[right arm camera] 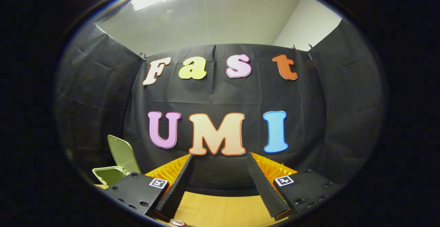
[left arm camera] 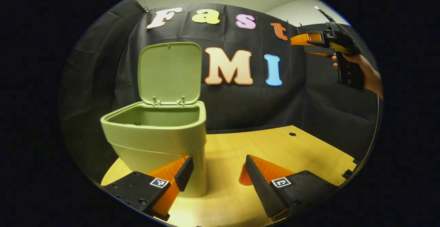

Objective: Press the lid of the desktop garbage bin to open it, pick up the crumpled paper on the desktop and throw it into the bin, then pick up the pop can on the desktop and drop it into the bin, and finally close the garbage bin lid.

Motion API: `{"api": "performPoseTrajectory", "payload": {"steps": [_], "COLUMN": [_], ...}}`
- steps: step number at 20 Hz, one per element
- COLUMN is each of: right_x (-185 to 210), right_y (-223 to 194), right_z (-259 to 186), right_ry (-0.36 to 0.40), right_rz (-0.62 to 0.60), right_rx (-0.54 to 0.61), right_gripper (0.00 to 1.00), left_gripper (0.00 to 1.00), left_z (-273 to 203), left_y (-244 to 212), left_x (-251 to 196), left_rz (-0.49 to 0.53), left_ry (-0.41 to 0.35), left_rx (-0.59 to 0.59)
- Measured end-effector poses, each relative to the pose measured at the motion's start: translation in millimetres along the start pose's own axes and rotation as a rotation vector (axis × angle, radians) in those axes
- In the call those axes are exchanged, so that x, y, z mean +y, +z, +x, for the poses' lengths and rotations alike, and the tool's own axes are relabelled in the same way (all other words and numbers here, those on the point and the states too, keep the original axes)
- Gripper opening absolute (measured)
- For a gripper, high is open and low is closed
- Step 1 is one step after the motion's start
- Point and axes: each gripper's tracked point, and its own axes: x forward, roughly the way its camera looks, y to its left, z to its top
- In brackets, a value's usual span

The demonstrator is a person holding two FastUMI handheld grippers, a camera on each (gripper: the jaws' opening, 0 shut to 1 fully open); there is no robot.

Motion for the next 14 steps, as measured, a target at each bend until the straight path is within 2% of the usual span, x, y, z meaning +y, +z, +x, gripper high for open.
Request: {"api": "performPoseTrajectory", "payload": {"steps": [1,6,7,14], "right_x": [-9,-43,-46,-64], "right_y": [-3,-24,-32,-104], "right_z": [-5,-27,-30,-47], "right_ry": [-0.017,-0.078,-0.082,-0.112], "right_rz": [-0.015,-0.068,-0.068,-0.052], "right_rx": [-0.018,-0.065,-0.061,0.01], "right_gripper": [0.97,0.96,0.98,0.96], "left_gripper": [0.92,0.92,0.92,0.92], "left_z": [7,42,49,88], "left_y": [-9,-50,-59,-99], "left_x": [-8,-38,-43,-67], "left_rz": [0.006,0.017,0.014,0.043], "left_ry": [-0.011,-0.049,-0.053,-0.082], "left_rx": [0.009,0.039,0.044,0.06]}}
